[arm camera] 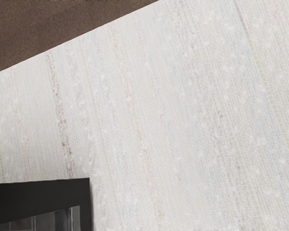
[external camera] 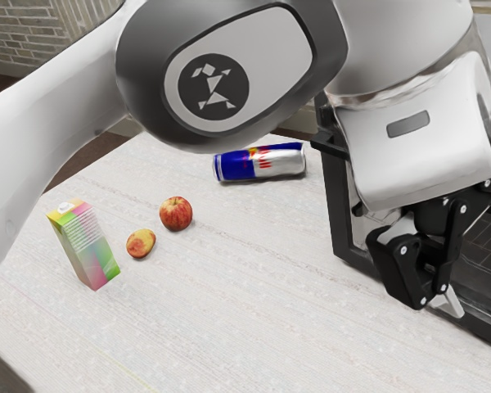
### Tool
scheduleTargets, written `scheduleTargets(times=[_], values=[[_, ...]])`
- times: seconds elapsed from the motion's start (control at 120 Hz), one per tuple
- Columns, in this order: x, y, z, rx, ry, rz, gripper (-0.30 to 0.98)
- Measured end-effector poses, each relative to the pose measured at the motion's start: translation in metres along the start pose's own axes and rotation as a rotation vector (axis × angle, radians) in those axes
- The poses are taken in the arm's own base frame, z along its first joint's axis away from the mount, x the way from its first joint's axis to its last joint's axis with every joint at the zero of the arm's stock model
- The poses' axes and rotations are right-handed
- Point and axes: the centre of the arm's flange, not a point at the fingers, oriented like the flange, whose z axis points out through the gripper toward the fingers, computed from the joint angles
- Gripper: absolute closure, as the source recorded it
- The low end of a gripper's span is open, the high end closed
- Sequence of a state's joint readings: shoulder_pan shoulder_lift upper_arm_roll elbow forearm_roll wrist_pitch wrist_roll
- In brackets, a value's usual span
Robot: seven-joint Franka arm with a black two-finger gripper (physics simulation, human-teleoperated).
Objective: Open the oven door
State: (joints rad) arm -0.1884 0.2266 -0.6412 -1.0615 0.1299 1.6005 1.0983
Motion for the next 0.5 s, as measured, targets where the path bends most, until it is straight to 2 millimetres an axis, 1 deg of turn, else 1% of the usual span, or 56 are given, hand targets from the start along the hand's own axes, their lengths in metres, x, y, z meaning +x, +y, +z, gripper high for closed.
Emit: scheduleTargets(times=[0.033,0.083,0.125,0.217,0.275,0.367,0.417,0.5], values=[[-0.002,-0.002,0.001,0.001,-0.003,0.02,0.0],[-0.005,-0.002,-0.003,0.01,-0.014,0.044,0.0],[-0.013,-0.004,-0.007,0.018,-0.03,0.054,0.0],[-0.039,-0.009,-0.01,0.024,-0.072,0.052,0.0],[-0.057,-0.006,-0.009,0.012,-0.112,0.044,0.0],[-0.09,0.003,-0.016,0.009,-0.142,0.014,0.0],[-0.101,0.002,-0.017,0.01,-0.14,0.01,0.0],[-0.117,-0.003,-0.014,0.005,-0.137,0.009,0.0]])
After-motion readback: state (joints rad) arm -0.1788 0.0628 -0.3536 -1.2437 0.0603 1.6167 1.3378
